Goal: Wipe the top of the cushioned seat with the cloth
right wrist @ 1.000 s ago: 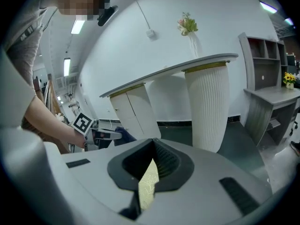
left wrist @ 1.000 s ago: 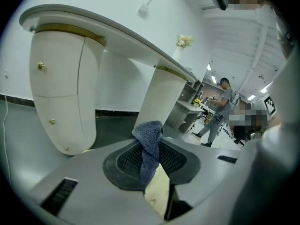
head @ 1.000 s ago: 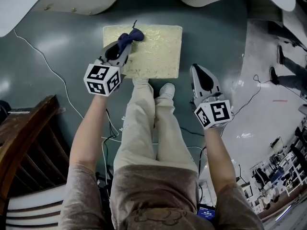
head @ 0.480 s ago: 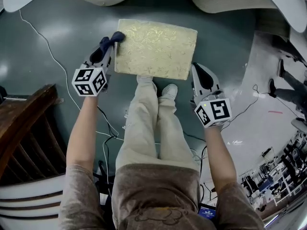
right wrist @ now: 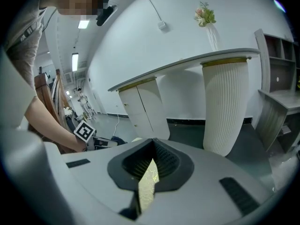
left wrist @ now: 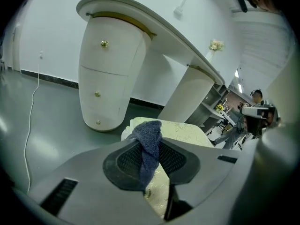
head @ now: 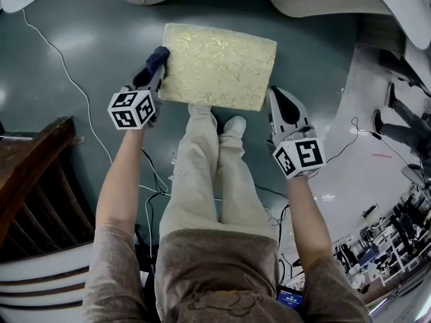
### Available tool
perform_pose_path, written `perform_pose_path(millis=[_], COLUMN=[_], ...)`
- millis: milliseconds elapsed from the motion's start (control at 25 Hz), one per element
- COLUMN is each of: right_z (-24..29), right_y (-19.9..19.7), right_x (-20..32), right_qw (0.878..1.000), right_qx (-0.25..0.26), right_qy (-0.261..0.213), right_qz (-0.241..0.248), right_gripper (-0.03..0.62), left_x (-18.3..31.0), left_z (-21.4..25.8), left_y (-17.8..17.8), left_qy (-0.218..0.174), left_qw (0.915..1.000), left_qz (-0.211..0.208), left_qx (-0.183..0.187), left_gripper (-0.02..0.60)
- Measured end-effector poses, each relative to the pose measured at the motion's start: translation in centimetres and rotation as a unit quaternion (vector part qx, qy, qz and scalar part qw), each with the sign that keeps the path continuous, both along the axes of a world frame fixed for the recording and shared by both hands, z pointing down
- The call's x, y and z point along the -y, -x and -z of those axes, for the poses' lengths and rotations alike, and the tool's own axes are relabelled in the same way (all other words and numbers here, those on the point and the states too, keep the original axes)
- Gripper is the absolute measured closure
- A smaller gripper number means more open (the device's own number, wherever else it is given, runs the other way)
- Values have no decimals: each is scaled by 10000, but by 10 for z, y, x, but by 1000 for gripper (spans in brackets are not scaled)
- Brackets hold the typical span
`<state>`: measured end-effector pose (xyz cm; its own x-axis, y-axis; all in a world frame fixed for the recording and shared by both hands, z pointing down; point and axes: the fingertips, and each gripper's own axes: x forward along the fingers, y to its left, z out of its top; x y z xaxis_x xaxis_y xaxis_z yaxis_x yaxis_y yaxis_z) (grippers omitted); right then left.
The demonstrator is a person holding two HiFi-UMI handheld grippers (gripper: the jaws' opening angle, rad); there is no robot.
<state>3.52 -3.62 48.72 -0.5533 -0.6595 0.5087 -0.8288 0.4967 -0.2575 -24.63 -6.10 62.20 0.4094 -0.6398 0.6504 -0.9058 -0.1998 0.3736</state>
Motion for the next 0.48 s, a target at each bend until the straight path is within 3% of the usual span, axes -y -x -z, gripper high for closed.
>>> perform_pose_path(millis=[480], right_z=[2], right_y=[-18], right_x=[-7], right_qw=[9998], right_qx=[28], right_qy=[23], right_qz=[-216], right_gripper=[599], left_x=[0], left_z=[-16], left_y=[-35], left_qy=[341], left_qw=[9988], left_qz=[-347], left_qx=[28], left_gripper=[488])
